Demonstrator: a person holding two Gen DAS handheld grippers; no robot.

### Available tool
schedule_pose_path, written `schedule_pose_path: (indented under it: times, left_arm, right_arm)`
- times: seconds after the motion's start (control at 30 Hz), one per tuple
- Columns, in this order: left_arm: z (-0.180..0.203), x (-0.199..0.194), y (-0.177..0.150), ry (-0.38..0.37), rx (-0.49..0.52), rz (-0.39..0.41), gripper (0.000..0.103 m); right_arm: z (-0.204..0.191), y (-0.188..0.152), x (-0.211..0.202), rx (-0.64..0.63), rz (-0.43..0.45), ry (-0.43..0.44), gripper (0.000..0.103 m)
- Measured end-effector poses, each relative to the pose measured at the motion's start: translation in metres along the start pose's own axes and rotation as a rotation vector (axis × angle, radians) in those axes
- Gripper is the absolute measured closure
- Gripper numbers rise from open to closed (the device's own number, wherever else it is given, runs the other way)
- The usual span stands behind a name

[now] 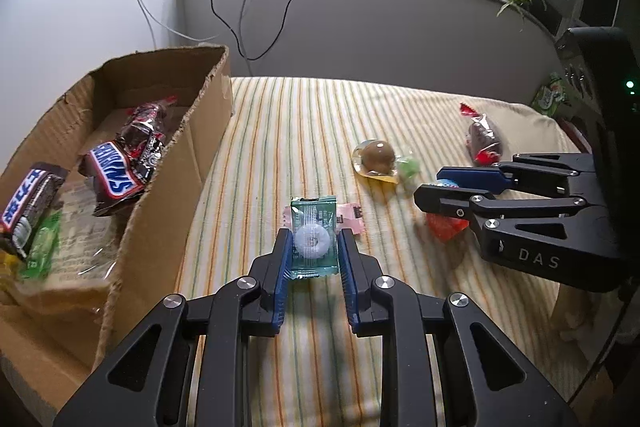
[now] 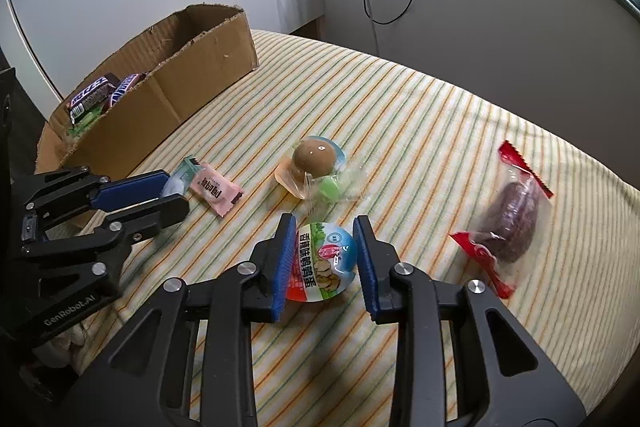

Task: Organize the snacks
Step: 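Grasp the red-and-white cup snack with the right gripper while the left grasps the green mint packet, then carry both snacks into the box and open both grippers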

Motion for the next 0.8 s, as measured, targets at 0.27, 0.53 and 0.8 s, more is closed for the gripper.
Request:
schedule_pose_path:
  times: [0.27, 0.53, 0.8]
  left_arm:
    - [0.001, -0.030, 0.004, -0.033, -0.010, 0.057, 0.081]
    - [-0.020, -0.056, 0.005, -0.026, -0.042, 0.110, 0.081]
    - [-0.047, -0.077, 0.007, 0.002, -0.077, 0.153, 0.081]
  right_arm:
    - [-0.006, 0.003, -0.022, -0.007, 0.030, -0.017, 0.073]
    - [-0.024, 0.017, -0.042, -0.041, 0.067, -0.018, 0.073]
    - [-0.053, 0.047, -0.044, -0.083, 0.098, 0.001, 0.073]
Point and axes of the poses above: each gripper's, at about its wrist camera, not at the fingertips, and x roughly the way its jaws point, z to its right, y to its top, the point moved 5 cm from there along x, roughly the way its jaws point, and after that the axes turned 5 degrees about -x, right-handed, at the moved point
